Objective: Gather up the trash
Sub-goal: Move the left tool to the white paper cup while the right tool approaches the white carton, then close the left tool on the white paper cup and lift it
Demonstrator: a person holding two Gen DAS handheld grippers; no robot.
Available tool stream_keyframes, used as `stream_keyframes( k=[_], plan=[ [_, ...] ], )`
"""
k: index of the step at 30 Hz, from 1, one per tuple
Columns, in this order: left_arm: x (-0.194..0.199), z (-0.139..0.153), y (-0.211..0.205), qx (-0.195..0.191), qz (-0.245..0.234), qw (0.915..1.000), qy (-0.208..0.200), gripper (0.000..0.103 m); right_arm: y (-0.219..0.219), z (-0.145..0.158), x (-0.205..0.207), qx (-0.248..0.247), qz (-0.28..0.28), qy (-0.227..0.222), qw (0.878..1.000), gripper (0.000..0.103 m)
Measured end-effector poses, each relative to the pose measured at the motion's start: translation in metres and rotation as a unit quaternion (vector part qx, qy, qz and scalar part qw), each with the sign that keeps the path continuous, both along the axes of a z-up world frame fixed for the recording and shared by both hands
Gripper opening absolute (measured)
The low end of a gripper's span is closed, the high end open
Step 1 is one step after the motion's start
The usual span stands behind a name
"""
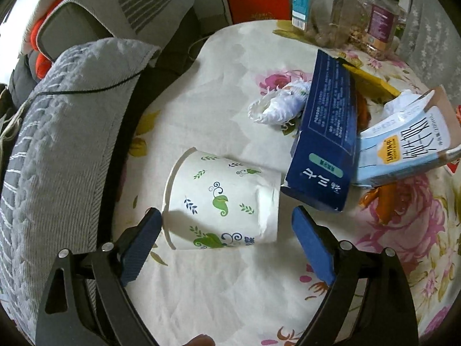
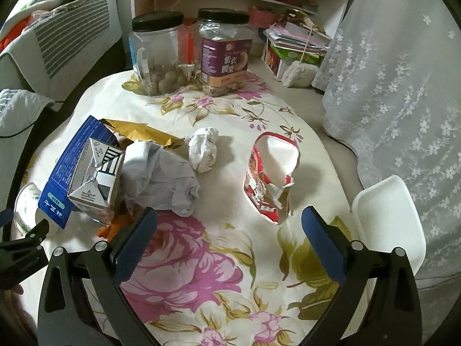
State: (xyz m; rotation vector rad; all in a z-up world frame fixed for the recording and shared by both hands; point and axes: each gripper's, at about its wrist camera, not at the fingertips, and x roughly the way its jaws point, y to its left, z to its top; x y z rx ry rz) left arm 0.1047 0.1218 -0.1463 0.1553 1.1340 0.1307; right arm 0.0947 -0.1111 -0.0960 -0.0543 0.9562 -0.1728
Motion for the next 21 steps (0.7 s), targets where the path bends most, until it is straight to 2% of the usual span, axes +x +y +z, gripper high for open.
stream_keyframes(
  k=[4,10,11,12,15,16,19,21],
  plan=[
    [0.009,-0.011,0.006,-0.003,-0.003,0.9999,0.013,0.096,0.005,-0.001,0.001,-0.004,0.008,0.000,1.000,0.096],
    [0.019,-0.021,0.010,-0.027,-0.008,0.9992,0.027,0.095,0.004,-0.005,0.001,-0.009,0.014,0.004,1.000,0.096],
    [0.019,-0.020,0.009,-0.031,-0.011,0.9991,0.026,0.091,0.002,-0.005,0.001,-0.004,0.013,0.006,1.000,0.096],
    [0.018,-0.019,0.007,-0.031,-0.015,0.9991,0.025,0.078,0.001,-0.005,0.001,0.002,0.013,0.008,1.000,0.096],
    [0.013,-0.016,0.001,-0.026,-0.031,0.9988,0.026,0.077,-0.003,-0.005,0.003,0.031,0.013,0.015,0.999,0.096],
    [0.011,-0.014,-0.002,-0.024,-0.036,0.9988,0.024,0.063,-0.003,-0.004,0.002,0.042,0.015,0.015,0.999,0.096],
    [0.004,-0.008,-0.014,0.000,-0.052,0.9986,0.008,0.056,0.000,0.001,0.000,0.058,0.025,0.005,0.998,0.096],
    [-0.001,-0.004,-0.017,-0.001,-0.056,0.9984,0.001,0.052,0.004,0.006,-0.003,0.063,0.033,-0.007,0.997,0.096]
  ],
)
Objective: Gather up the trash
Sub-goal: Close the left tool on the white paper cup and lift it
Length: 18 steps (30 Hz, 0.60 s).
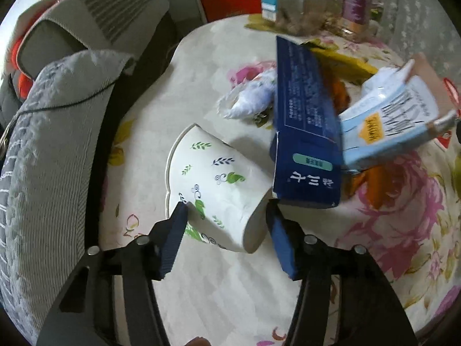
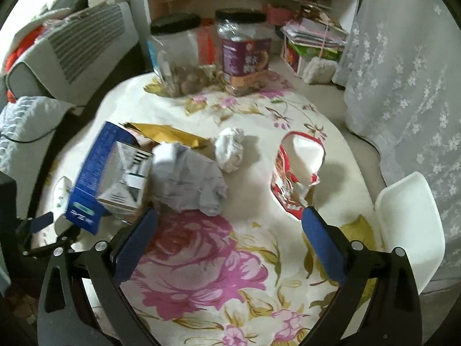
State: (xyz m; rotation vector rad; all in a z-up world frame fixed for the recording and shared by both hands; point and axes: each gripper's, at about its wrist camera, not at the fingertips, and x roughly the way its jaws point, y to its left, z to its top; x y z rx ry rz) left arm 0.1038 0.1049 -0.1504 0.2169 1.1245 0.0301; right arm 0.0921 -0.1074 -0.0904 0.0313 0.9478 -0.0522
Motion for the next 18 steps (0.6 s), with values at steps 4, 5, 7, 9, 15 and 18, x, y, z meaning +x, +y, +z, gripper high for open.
stream_keyframes(
  k=[4,5,7,9,15,18],
  plan=[
    [-0.004,0.008,-0.001,-0.015,0.002,0.9999,-0.007,0.043,0.005,0.009,-0.004,0.023,0.016,-0.019,0.999,0.096],
    [-0.005,0.010,-0.001,-0.017,0.003,0.9998,-0.008,0.042,0.007,0.011,-0.005,0.033,0.021,-0.023,0.999,0.096],
    [-0.009,0.012,-0.002,-0.020,0.004,0.9997,-0.013,0.040,0.011,0.013,-0.005,0.041,0.028,-0.028,0.998,0.096],
    [-0.010,0.014,-0.002,-0.021,0.006,0.9996,-0.016,0.038,0.014,0.014,-0.004,0.042,0.031,-0.032,0.998,0.096],
    [-0.016,0.024,0.000,-0.023,0.009,0.9994,-0.024,0.019,0.022,0.014,-0.002,0.045,0.035,-0.031,0.998,0.096],
    [-0.019,0.028,0.000,-0.025,0.008,0.9992,-0.029,0.019,0.024,0.014,-0.002,0.044,0.036,-0.033,0.998,0.096]
  ],
)
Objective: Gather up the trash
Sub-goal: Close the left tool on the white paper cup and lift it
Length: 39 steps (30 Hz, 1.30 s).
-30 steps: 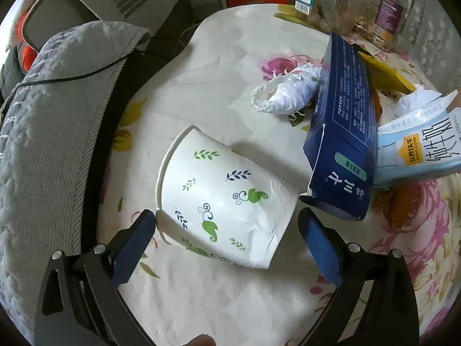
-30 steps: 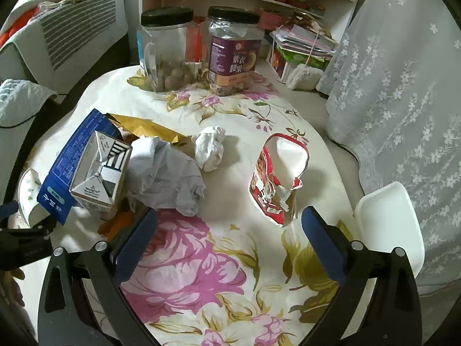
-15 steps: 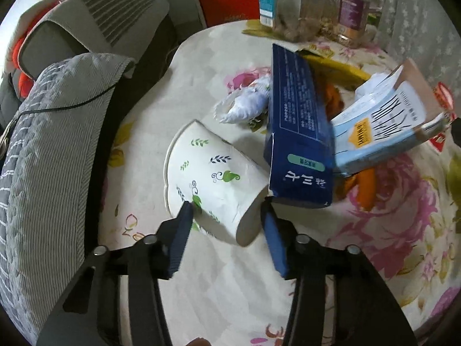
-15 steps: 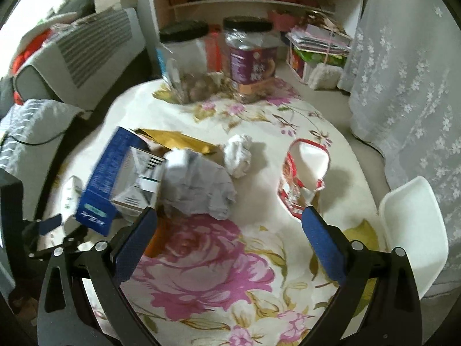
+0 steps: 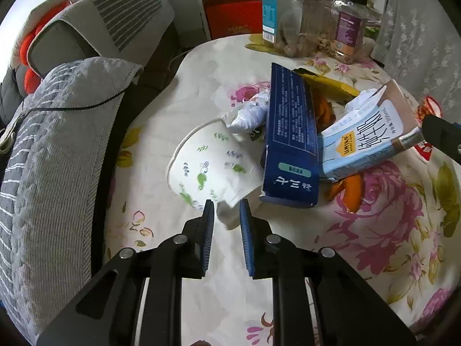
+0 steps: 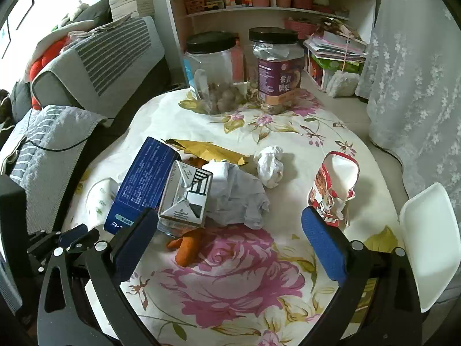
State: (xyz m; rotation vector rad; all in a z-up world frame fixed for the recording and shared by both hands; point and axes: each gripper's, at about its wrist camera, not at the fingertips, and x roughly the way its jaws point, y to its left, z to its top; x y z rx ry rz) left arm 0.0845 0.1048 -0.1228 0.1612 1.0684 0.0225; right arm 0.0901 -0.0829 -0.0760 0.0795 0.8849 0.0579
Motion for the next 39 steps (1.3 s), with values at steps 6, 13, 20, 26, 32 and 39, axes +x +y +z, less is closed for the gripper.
stream_keyframes(
  k=[6,13,20,26,32,39],
  plan=[
    [-0.004,0.005,0.000,0.001,-0.003,1.0000,-0.003,0.019,0.002,-0.001,0.000,-0.006,0.000,0.001,1.000,0.096],
    [-0.007,0.011,0.004,-0.008,-0.005,0.9998,0.019,0.058,-0.001,0.003,-0.002,-0.002,-0.005,-0.002,1.000,0.096],
    [-0.005,0.024,0.022,-0.023,0.019,0.9993,0.023,0.072,-0.008,0.005,-0.005,0.005,-0.008,0.004,1.000,0.096],
    [-0.003,0.018,0.028,-0.035,0.021,0.9982,0.044,0.089,-0.009,0.006,-0.006,-0.002,-0.008,0.001,1.000,0.096],
    [0.005,0.012,0.041,-0.098,0.075,0.9911,0.050,0.089,-0.014,0.001,-0.002,0.007,-0.021,0.010,1.000,0.096],
    [0.032,0.018,0.048,-0.094,0.146,0.9847,0.013,0.089,-0.013,-0.004,0.002,-0.002,-0.022,0.014,1.000,0.096]
  ],
)
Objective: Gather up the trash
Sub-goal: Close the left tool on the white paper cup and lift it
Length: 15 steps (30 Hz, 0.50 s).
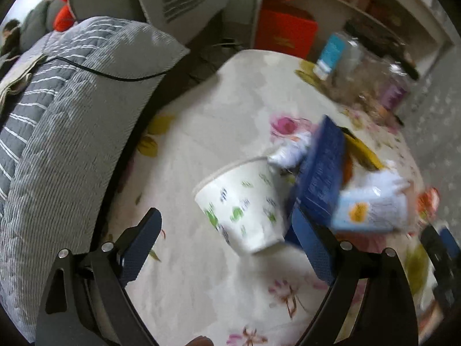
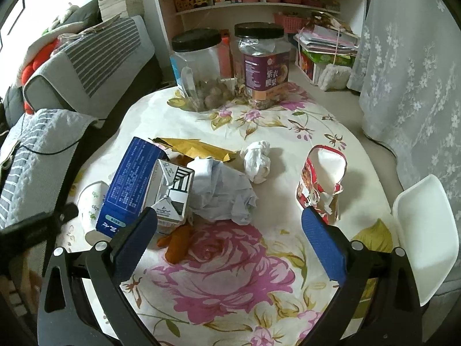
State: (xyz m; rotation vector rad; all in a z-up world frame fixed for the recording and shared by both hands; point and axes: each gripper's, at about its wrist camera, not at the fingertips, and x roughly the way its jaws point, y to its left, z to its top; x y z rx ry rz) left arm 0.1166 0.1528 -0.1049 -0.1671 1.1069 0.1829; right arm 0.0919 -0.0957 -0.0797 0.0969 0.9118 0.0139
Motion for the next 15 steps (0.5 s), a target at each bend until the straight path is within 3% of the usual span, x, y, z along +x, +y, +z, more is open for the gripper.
stream_keyframes(
  k=[3,7,11,15],
  plan=[
    [0.015,-0.022,-0.003,-0.019,0.009,0.9993,0.030,0.088,-0.002,-0.003,0.003,0.002,-0.005,0.005,1.000,0.096],
    [0.026,-0.045,-0.006,-0.031,0.010,0.9980,0.054,0.074,-0.004,-0.007,0.007,0.024,-0.007,0.007,1.000,0.096],
    [0.019,-0.028,-0.012,-0.042,-0.023,0.9984,0.029,0.066,-0.004,-0.009,0.014,0.064,-0.006,0.011,0.998,0.096],
    [0.001,-0.005,-0.023,-0.020,-0.054,0.9983,0.000,0.065,-0.001,-0.010,0.022,0.102,-0.007,0.018,0.995,0.096]
  ],
)
